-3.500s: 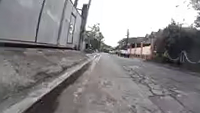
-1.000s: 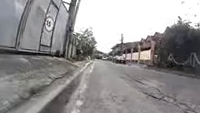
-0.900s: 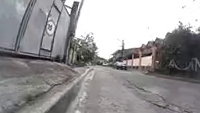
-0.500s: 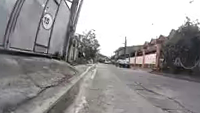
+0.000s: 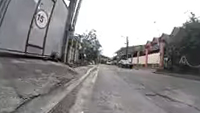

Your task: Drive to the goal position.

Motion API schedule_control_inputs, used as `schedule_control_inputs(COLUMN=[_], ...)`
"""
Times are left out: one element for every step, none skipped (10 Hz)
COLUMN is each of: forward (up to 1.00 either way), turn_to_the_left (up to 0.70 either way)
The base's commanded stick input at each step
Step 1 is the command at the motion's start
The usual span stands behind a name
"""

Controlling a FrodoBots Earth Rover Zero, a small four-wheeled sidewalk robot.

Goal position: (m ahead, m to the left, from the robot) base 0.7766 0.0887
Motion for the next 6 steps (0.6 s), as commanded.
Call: schedule_control_inputs(forward=[0.07, 0.07, 0.07, 0.07, 0.07, 0.07], turn_to_the_left=[0.0, 0.0, 0.0, 0.0, 0.0, 0.0])
